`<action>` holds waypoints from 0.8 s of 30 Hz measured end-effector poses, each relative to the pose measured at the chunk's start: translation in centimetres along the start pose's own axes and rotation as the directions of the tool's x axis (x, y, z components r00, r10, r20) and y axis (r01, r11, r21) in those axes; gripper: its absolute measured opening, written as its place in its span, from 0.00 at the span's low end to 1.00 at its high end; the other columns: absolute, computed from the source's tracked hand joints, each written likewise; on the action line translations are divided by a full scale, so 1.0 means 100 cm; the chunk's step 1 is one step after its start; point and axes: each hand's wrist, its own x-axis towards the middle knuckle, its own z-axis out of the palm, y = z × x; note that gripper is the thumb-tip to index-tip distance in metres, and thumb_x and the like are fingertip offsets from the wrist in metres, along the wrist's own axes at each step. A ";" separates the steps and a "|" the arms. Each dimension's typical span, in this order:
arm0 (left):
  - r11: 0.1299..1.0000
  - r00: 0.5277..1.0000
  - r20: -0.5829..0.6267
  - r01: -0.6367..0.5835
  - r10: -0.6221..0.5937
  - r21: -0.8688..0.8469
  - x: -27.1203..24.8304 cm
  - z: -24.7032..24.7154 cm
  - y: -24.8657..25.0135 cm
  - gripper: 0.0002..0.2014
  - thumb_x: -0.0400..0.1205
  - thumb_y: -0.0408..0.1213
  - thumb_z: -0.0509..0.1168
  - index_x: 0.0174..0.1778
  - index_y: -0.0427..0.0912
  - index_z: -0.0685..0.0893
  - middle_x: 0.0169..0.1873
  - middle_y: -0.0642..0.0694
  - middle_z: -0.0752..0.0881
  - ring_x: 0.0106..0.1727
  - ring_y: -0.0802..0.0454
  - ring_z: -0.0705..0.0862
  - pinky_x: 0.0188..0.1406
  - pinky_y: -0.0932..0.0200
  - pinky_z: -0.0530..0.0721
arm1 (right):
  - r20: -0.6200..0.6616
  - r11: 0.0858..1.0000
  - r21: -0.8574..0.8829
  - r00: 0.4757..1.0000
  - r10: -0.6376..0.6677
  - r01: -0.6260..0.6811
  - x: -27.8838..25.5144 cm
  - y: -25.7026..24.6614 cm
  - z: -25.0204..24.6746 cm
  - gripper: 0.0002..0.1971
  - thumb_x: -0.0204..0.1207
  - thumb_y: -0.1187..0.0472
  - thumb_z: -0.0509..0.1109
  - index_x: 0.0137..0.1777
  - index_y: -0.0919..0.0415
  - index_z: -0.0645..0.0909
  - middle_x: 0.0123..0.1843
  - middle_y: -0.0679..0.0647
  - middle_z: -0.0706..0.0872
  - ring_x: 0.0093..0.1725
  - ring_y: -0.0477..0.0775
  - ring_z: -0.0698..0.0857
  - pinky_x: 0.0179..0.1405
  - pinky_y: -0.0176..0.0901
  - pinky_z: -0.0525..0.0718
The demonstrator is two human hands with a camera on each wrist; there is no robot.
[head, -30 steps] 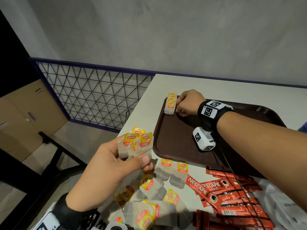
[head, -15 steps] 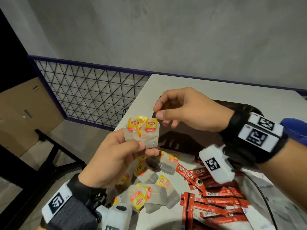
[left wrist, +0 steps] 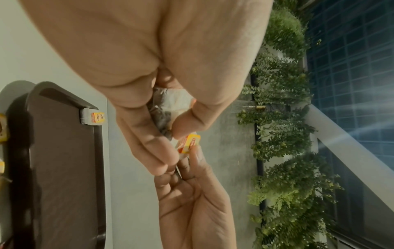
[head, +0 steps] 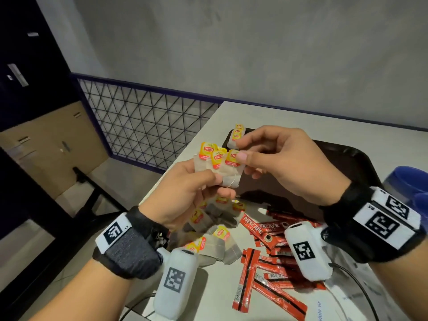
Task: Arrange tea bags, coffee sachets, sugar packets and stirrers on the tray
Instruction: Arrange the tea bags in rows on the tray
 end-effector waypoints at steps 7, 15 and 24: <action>0.998 0.999 0.006 -0.051 0.050 0.042 0.003 0.011 -0.014 0.12 0.81 0.21 0.65 0.58 0.22 0.86 0.50 0.29 0.90 0.38 0.45 0.89 0.45 0.58 0.91 | -0.020 0.996 -0.071 0.998 -0.057 0.056 -0.008 0.006 -0.012 0.07 0.75 0.63 0.83 0.51 0.57 0.92 0.46 0.59 0.93 0.41 0.58 0.91 0.43 0.50 0.93; 0.995 0.997 0.032 -0.066 0.063 0.075 0.014 -0.005 -0.023 0.19 0.78 0.27 0.67 0.63 0.23 0.86 0.55 0.27 0.90 0.42 0.45 0.90 0.47 0.57 0.90 | -0.034 0.999 -0.026 0.999 -0.028 0.027 0.002 0.013 -0.014 0.07 0.76 0.67 0.82 0.52 0.60 0.92 0.44 0.64 0.94 0.44 0.71 0.93 0.46 0.59 0.95; 0.977 0.999 -0.013 -0.042 0.046 0.209 0.040 -0.011 0.009 0.10 0.77 0.23 0.76 0.53 0.26 0.90 0.47 0.33 0.92 0.46 0.43 0.92 0.43 0.59 0.89 | -0.018 0.998 0.008 0.998 0.063 -0.063 0.030 0.002 -0.013 0.08 0.76 0.72 0.81 0.52 0.63 0.93 0.46 0.68 0.93 0.44 0.75 0.92 0.50 0.65 0.94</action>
